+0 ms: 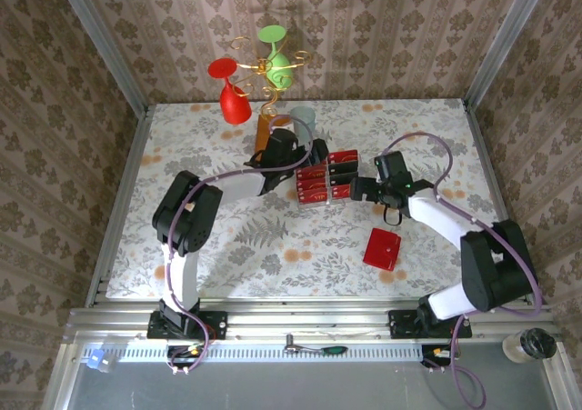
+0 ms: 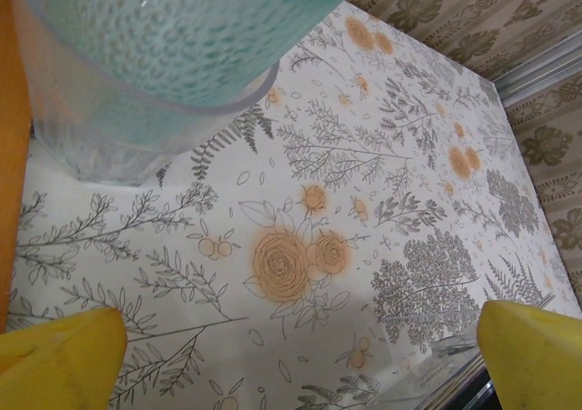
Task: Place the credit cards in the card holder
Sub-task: Move the storage box to the center of the table, then pick up the card holder from the bottom-right of the table.
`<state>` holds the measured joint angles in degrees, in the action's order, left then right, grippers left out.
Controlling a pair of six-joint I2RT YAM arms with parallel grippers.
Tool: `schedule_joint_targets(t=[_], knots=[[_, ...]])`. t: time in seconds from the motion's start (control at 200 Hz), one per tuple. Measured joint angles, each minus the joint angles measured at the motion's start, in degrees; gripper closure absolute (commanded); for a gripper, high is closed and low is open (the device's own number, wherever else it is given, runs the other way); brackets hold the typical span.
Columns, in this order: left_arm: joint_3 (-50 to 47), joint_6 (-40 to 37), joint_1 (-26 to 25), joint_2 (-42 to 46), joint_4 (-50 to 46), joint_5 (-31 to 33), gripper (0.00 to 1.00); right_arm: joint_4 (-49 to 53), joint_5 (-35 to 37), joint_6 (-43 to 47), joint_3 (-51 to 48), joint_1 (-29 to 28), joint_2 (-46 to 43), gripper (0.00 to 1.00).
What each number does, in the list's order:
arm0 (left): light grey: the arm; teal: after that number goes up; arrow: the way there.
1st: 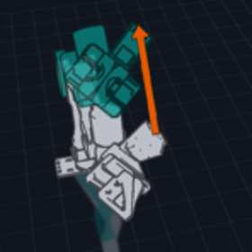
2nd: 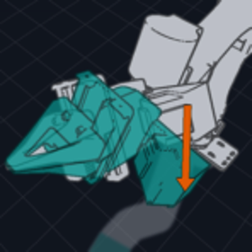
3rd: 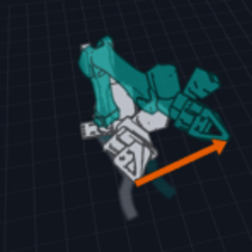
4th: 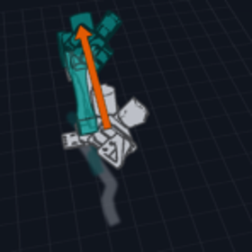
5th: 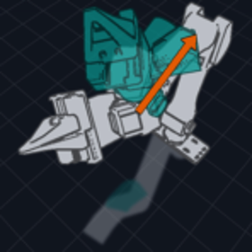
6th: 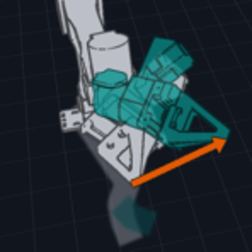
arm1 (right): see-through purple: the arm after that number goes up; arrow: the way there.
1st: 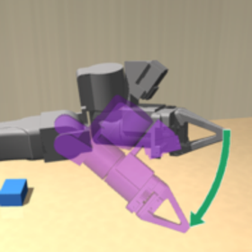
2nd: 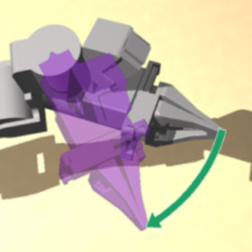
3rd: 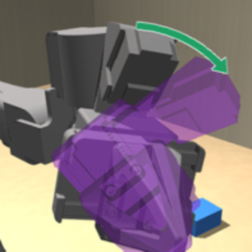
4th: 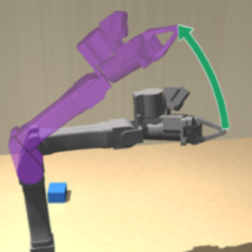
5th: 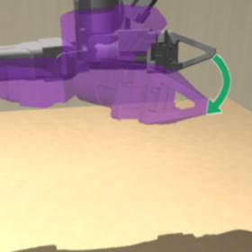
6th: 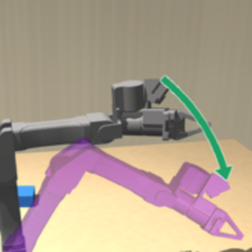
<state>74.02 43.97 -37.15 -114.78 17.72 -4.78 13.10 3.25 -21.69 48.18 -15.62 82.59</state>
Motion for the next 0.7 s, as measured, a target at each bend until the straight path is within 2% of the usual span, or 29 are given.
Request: schedule_joint_targets(t=[0.255,0.445,0.7], knots=[[-3.6,-2.7,1.3,3.0,-2.3,0.1,0.00,5.4,-2.3,-4.9,-0.4,1.3,-9.5,0.01],[-9.3,-4.7,4.0,12.4,-4.9,0.5,0.00,12.4,-2.4,-10.7,-2.0,1.5,-13.9,0.01],[-14.4,-7.8,5.0,26.2,-11.5,2.2,0.00,20.0,-5.5,-17.2,-10.3,1.7,-22.8,0.08]])
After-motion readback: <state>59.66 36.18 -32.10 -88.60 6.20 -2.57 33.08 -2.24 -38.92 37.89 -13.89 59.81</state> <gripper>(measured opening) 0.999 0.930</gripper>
